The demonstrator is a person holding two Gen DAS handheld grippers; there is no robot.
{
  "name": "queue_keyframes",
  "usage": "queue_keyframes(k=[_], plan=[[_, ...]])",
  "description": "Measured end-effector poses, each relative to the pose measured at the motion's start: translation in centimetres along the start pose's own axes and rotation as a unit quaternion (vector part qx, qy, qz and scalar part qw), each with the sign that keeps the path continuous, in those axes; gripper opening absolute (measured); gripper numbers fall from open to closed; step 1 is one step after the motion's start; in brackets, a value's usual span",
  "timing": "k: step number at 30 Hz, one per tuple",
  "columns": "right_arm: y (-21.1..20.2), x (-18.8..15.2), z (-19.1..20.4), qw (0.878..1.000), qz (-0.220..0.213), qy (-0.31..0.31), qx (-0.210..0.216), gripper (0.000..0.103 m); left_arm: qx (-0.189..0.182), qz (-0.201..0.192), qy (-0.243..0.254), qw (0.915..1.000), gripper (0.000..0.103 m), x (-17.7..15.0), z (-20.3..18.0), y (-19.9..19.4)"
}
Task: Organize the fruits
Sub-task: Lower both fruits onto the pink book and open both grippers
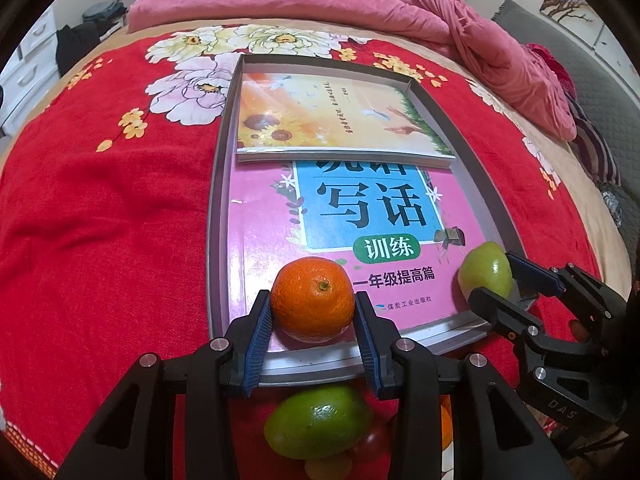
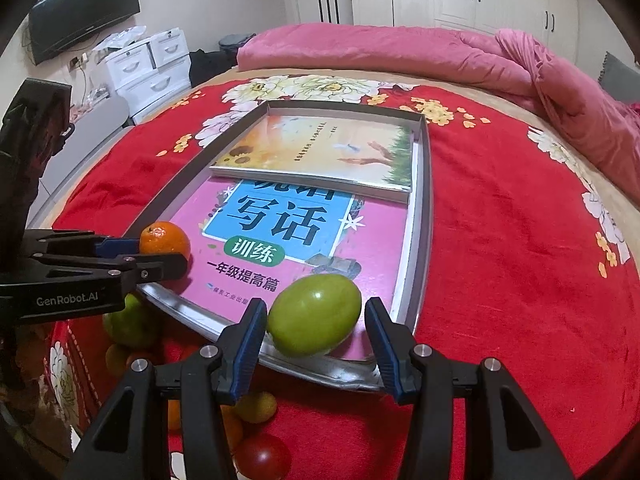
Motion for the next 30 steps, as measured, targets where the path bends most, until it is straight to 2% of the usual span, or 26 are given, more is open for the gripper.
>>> queue_keyframes(k=[13, 30], plan=[[-0.3, 0.1, 0.3, 1.0, -0.012, -0.008, 0.002, 0.052, -0.002, -0.001, 0.0, 1.0, 0.042, 0.0, -0.1, 0.0], [-2.3, 0.1, 0.1, 0.999, -0.047, 0.006, 0.002, 0.068, -0.013, -0.004, -0.004, 0.9999, 0.049, -0.2, 0.2, -0.5]])
Point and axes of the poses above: each gripper's, at about its wrist camera, not at the fingertips, and y roughly the way its jaws point, z to its left, x to its top, the point moved 3 cm from there along y, roughly the way its jaws point, and after that the axes turned 8 degrees about x, right-handed, at the moved point
